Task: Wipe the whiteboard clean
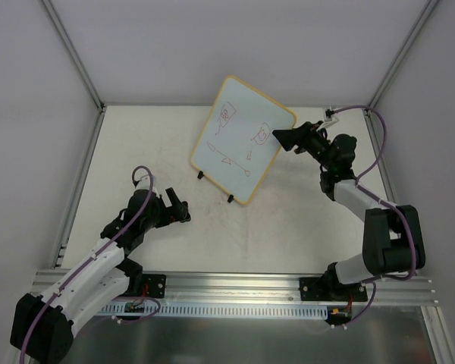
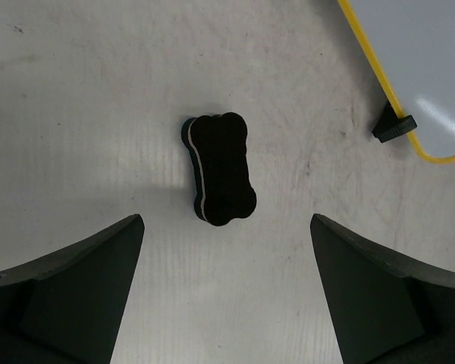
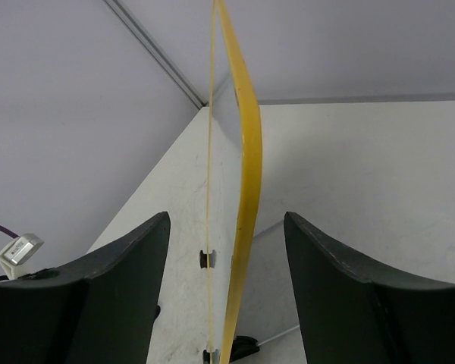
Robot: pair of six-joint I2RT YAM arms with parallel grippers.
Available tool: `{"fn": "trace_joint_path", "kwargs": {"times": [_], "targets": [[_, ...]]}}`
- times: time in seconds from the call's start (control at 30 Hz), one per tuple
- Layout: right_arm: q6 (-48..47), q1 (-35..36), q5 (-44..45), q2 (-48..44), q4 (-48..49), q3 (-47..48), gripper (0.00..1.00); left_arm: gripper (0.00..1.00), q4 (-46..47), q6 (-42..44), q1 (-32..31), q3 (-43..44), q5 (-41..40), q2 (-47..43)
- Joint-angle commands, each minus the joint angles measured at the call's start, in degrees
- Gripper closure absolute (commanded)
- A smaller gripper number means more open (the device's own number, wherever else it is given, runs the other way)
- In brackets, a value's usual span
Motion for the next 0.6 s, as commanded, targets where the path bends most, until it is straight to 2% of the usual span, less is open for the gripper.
{"fn": "trace_joint_path", "kwargs": {"times": [0.0,0.17,0.37,0.4,0.57], "targets": [[2.25,-0.14,-2.48,1.9,9.47,1.72,0.36,0.07,-0.17,-0.21,-0.77,3.5,-3.57,0.97],[3.75,-0.14,-3.55,3.84,11.69,1.81,0.56,0.08,-0.26,0.14,-1.21,3.94,-4.18,1.6],[3.14,-0.14,-2.93,3.58,11.16,1.28,0.62,0.09,-0.44,0.32,-2.79,5.34,-6.2,4.23],[3.05,-0.14,-2.84,3.49,11.07,1.28,0.69,0.09,-0.44,0.15,-3.75,5.95,-6.81,5.45],[2.35,-0.14,-2.05,3.23,9.59,1.28,0.71,0.09,-0.61,-1.0,-6.49,7.54,-10.07,9.06]]}}
